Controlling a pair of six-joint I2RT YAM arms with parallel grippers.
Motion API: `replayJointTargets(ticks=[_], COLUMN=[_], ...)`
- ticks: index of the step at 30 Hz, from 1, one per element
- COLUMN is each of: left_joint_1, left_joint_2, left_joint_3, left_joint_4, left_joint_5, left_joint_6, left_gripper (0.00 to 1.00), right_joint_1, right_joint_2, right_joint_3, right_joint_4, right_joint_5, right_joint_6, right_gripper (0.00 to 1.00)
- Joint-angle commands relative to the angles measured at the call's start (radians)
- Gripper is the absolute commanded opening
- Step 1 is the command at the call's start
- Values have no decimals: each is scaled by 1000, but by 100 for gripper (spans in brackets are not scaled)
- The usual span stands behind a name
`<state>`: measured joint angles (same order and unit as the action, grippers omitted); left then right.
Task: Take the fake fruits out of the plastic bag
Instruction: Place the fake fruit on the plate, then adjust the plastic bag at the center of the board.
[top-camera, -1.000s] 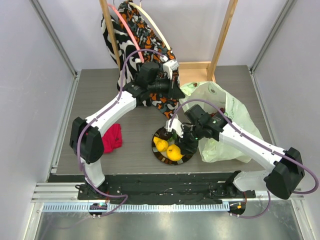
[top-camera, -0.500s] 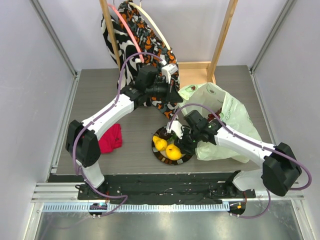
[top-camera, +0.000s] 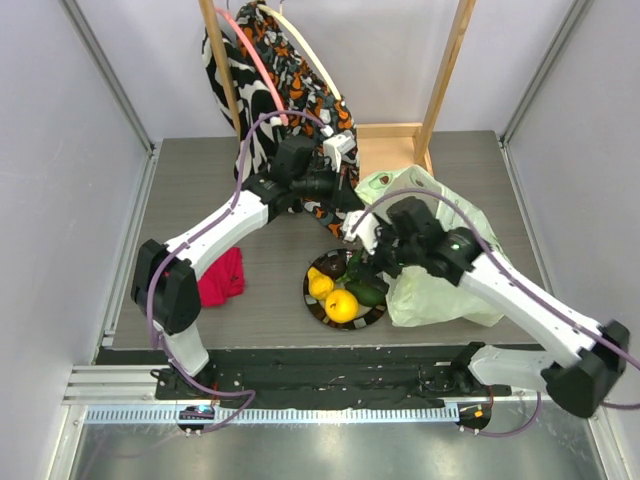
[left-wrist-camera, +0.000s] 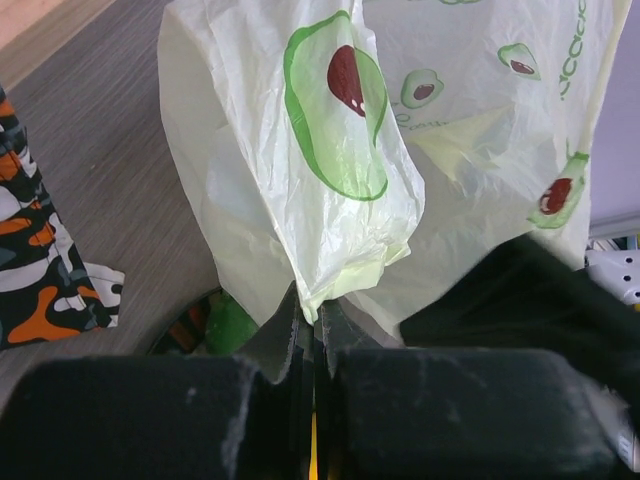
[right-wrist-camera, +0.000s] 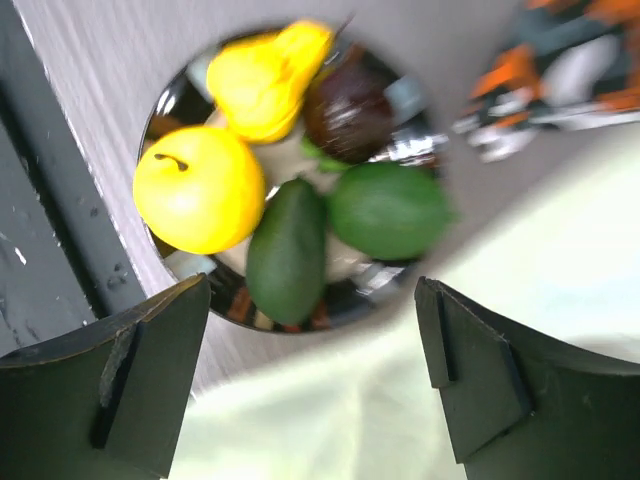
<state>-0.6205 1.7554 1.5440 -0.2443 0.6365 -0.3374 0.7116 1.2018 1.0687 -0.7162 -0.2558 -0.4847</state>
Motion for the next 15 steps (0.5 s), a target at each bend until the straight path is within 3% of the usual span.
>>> replayJointTargets(ticks=[1, 2, 7, 15], left_joint_1=[-1, -1, -1, -5], left_joint_2=[-71, -76, -123, -201], left_joint_3=[-18, -24, -96, -157], left_joint_4=[34, 33, 33, 33], left_joint_5=[46, 57, 101, 160], left_joint_6=[-8, -6, -12, -9], left_gripper=[0, 0, 0, 0], right_joint_1=[-6, -4, -14, -170], right_joint_2=[-163, -182, -260, -606], right_joint_3=[60, 39, -202, -409], right_joint_4=[-138, -144, -255, -379], right_joint_5=[148, 297, 574, 793], right_joint_6=[-15, -44, -173, -437], right_gripper=[89, 88, 81, 79])
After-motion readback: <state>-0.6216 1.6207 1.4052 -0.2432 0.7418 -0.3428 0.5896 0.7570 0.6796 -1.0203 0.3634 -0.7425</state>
